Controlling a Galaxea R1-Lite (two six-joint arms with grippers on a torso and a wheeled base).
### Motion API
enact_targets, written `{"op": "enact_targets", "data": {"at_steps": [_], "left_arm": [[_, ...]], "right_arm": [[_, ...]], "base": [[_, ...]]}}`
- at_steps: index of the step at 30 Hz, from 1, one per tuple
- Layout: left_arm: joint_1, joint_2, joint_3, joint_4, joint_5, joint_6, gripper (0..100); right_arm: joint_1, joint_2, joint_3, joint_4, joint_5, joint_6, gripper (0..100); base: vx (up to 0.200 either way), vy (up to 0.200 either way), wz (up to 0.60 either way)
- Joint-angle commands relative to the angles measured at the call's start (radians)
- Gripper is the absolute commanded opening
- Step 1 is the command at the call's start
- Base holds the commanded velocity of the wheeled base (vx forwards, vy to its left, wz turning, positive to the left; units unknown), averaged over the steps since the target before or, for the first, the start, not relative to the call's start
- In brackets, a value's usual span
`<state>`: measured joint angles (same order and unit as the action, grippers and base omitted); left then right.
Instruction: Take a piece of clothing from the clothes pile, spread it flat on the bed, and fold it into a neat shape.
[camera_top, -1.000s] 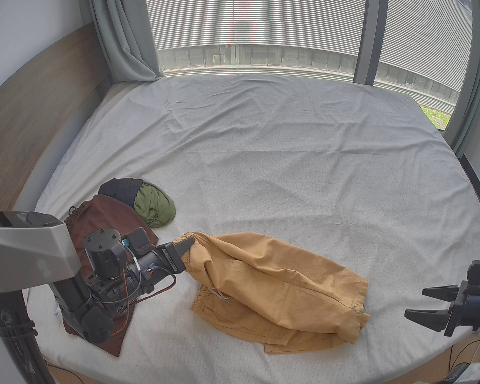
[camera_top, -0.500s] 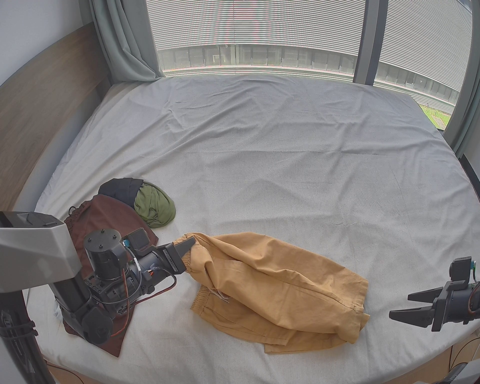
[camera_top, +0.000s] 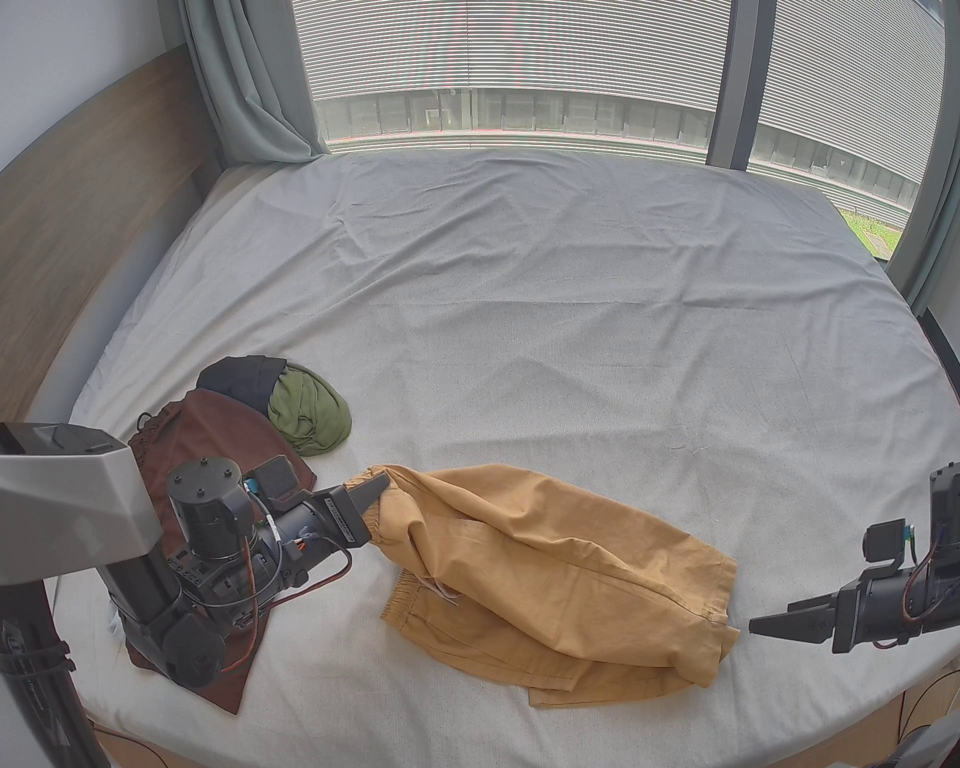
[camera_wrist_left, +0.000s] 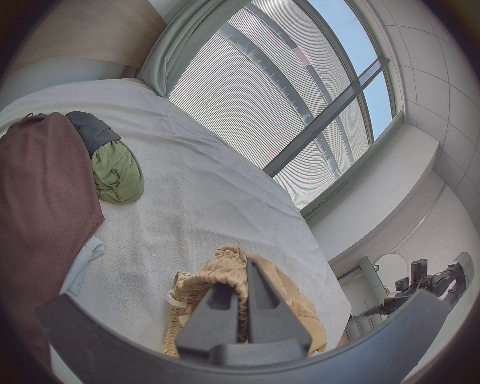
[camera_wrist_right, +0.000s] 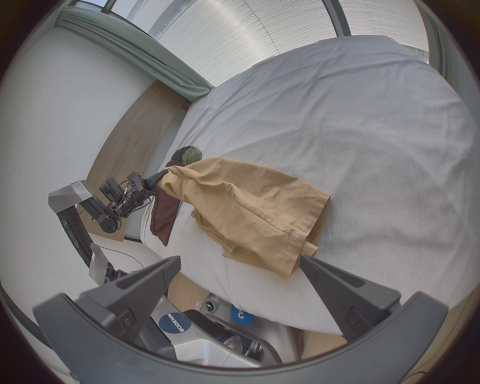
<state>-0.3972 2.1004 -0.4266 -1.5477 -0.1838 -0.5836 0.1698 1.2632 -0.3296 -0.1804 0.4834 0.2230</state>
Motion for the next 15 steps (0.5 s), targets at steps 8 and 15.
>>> {"op": "enact_targets", "data": {"at_steps": [8, 15], "left_arm": [[0.001, 0.0, -0.001, 0.0, 0.001, 0.001, 0], [-0.003, 0.001, 0.0, 0.0, 0.001, -0.001, 0]], "right_arm": [[-0.021, 0.12, 0.009, -0.031, 0.003, 0.004, 100], [-0.029, 0.209, 0.046, -0.137, 0.003, 0.013, 100]], "base": [[0.0, 0.0, 0.0], [0.0, 0.0, 0.0]]}}
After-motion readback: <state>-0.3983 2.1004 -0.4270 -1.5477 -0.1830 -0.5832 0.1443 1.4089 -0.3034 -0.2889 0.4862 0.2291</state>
